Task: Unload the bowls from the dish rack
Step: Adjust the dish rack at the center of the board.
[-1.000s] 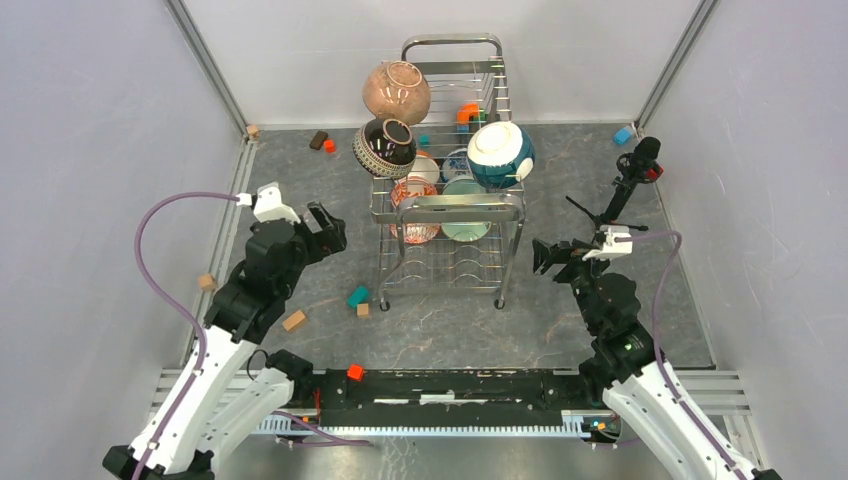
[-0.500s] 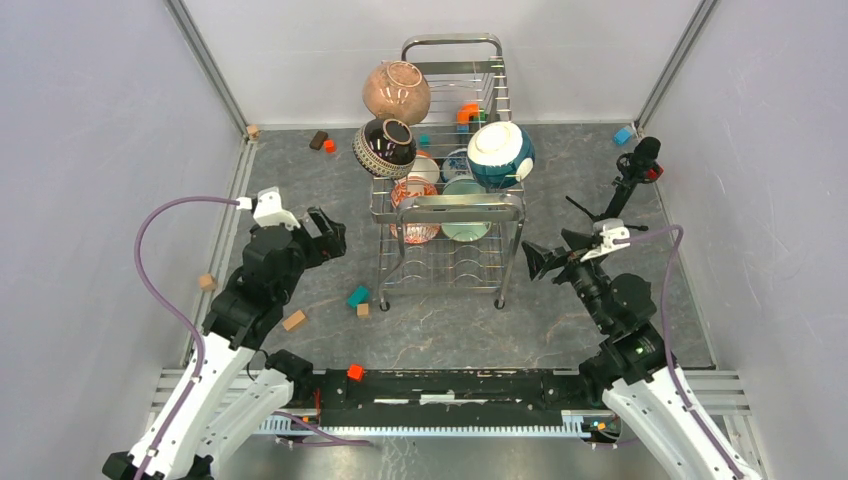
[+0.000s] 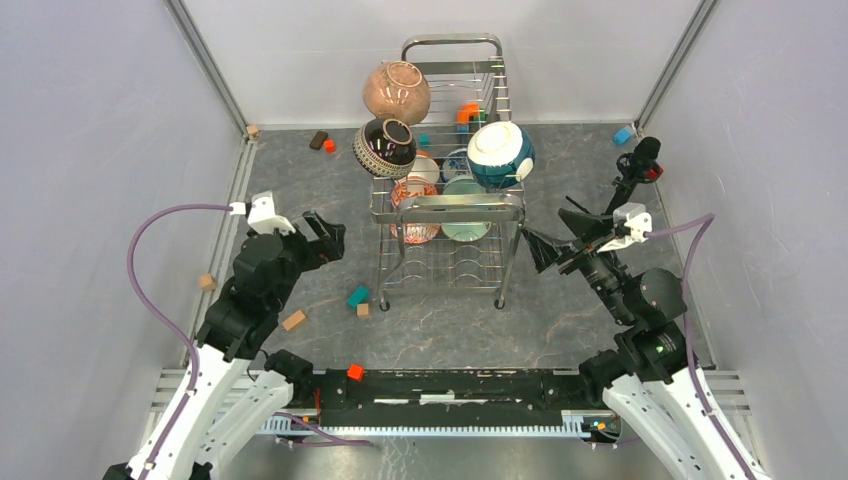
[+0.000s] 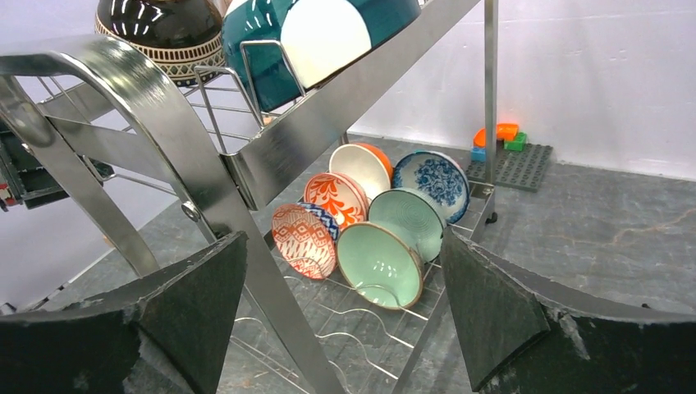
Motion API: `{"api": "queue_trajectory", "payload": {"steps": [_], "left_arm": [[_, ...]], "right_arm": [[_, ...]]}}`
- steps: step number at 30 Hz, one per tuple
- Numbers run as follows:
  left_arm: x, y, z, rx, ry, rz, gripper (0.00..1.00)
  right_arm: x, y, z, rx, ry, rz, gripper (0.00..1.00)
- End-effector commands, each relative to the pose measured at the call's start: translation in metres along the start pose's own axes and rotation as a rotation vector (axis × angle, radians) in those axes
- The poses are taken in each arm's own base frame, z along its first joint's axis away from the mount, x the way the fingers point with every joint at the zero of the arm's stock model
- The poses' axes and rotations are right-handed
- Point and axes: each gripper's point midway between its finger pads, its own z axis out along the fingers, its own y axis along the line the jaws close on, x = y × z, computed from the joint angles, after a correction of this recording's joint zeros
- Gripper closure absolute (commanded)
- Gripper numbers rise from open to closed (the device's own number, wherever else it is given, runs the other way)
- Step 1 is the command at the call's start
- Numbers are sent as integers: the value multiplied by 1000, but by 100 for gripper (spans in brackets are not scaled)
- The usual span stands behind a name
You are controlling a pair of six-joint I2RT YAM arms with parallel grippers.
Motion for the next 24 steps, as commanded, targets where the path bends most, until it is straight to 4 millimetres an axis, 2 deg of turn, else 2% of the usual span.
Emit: {"api": "queue_trajectory", "payload": {"steps": [1,6,10,17,24], "left_arm": [[-7,-15,-3,91,-24,37,0],[-4,-24,-4,146,-16,50,0],[-3,-26,-3,154,-8,55,0],[0,-27,-2,163,3,61,0],[0,-27,-2,168,-5,63,0]], "right_arm": [[-6,12,3,-67,-42,19,8],[25,11,-1,-100,19,-28,11],[44,23,-11,-193,45,-58,10],[78,27,-25,-254,158,-99,9],[91,31,-28,-285,178,-78,12]]}}
